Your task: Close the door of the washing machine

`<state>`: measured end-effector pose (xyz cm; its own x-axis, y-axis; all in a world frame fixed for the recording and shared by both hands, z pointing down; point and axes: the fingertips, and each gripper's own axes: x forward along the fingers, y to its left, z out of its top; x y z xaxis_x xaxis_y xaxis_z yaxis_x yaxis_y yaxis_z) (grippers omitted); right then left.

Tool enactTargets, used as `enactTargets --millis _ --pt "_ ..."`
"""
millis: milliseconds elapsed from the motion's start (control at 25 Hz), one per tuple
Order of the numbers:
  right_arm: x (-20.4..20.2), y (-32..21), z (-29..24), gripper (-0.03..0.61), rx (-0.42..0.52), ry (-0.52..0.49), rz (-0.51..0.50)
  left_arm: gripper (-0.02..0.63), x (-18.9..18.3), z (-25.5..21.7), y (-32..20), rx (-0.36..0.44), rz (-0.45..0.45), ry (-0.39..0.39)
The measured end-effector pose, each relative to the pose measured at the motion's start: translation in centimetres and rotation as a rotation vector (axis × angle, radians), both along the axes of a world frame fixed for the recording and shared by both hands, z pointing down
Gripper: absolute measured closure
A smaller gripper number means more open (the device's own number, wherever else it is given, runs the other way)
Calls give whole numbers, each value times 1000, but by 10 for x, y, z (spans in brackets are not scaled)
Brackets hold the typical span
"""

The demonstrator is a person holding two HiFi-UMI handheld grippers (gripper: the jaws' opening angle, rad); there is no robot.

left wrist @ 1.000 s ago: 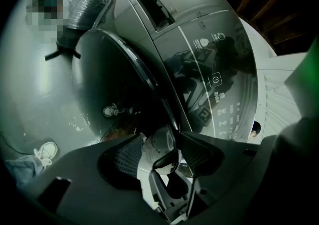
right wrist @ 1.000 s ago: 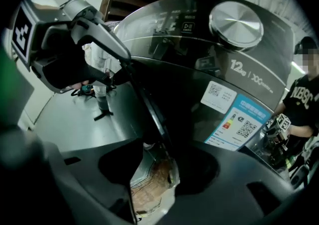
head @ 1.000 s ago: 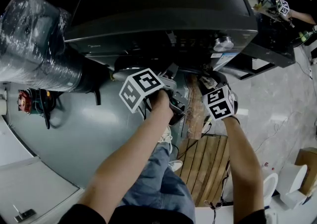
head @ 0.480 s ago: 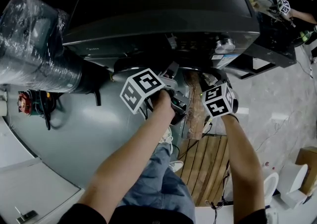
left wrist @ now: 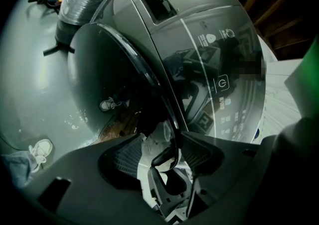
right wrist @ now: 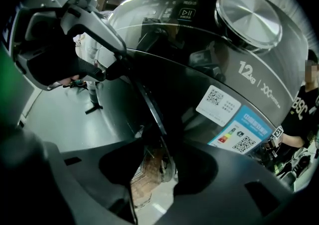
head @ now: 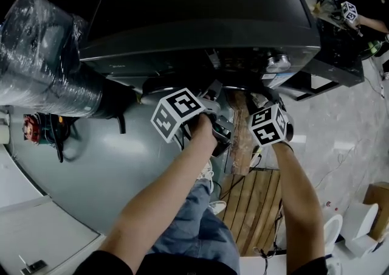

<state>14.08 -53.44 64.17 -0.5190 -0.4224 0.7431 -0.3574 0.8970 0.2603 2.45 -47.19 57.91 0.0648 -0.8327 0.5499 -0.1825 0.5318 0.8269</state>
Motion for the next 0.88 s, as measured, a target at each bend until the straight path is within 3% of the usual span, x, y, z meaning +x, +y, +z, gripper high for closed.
enactTargets --millis 240,400,640,880 --pt "3 5 -8 393 -41 -10 49 356 1 -1 2 -2 21 -8" --pt "3 18 -27 394 -66 -51 75 397 7 -12 8 4 82 -65" --pt "6 38 -65 405 -86 -124 136 402 10 -40 26 31 111 -100" --pt "15 54 -118 414 -89 -214 207 436 10 -82 51 61 172 -197"
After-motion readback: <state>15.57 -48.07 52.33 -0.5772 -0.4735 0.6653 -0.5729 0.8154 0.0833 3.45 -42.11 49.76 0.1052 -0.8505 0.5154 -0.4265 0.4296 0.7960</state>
